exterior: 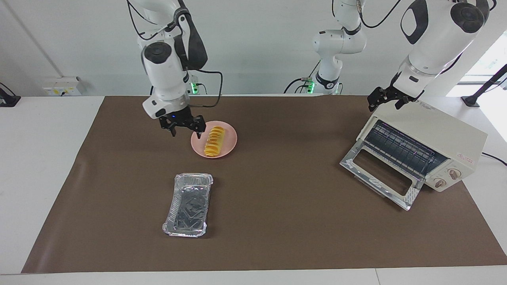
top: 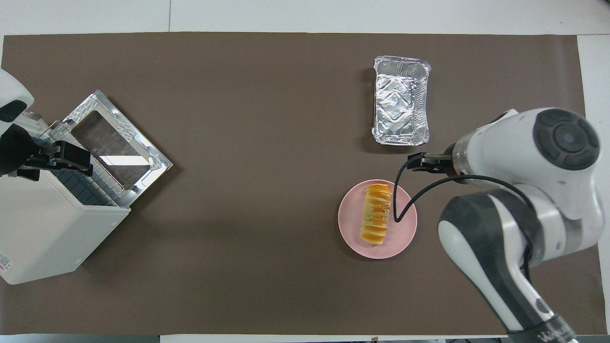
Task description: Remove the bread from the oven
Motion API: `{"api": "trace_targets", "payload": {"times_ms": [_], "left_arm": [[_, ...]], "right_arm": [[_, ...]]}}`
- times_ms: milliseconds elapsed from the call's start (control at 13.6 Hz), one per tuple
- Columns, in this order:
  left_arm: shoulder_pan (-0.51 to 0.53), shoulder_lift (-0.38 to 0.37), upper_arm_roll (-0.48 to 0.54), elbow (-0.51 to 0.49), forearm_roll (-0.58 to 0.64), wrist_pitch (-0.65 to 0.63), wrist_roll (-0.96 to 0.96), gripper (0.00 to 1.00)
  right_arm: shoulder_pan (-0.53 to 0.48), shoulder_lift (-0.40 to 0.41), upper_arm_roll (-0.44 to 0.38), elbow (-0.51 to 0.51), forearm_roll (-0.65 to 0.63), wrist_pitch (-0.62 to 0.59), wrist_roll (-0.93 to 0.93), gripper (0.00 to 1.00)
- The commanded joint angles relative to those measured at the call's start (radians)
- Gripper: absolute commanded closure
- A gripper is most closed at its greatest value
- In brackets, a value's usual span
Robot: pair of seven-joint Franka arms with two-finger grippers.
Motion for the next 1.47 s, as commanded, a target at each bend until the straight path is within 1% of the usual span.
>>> {"api": "trace_targets", "payload": {"times_ms": [0,73,293,366,513,659,879,1246,1392], "left_arm": [[0.005,-0.005,-0.003,0.009,0.005,-0.005,0.000,0.00],[0.005,-0.005,-0.003,0.010,0.005,-0.005,0.000,0.00],[0.005,-0.005,-0.003,0.010,0.005,-0.005,0.000,0.00],[0.005,-0.005,-0.003,0.010,0.005,-0.005,0.000,0.00],[0.005,-0.005,-0.003,0.010,0.005,-0.005,0.000,0.00],[0.005,-0.005,-0.003,0.010,0.005,-0.005,0.000,0.00],[0.005,-0.005,-0.003,0.010,0.005,-0.005,0.000,0.00],[0.005,-0.005,-0.003,0.009,0.005,-0.005,0.000,0.00],[0.005,-0.005,-0.003,0.010,0.005,-0.005,0.000,0.00]], "right_arm": [[-0.092,0.007,0.011,0.129,0.012,-0.168,-0.210,0.00],[-0.111,-0.005,0.008,0.170,0.012,-0.247,-0.264,0.00],[-0.154,-0.004,-0.030,0.321,0.009,-0.459,-0.373,0.00],[-0.157,-0.005,-0.041,0.345,0.006,-0.505,-0.387,0.00],[-0.221,-0.004,-0.018,0.381,0.006,-0.574,-0.391,0.00],[-0.223,0.007,-0.012,0.395,-0.005,-0.570,-0.391,0.00],[-0.221,0.005,-0.012,0.353,-0.006,-0.458,-0.389,0.00],[-0.221,-0.001,-0.012,0.316,-0.006,-0.448,-0.388,0.00],[-0.220,-0.001,-0.012,0.318,-0.018,-0.439,-0.385,0.00]]}}
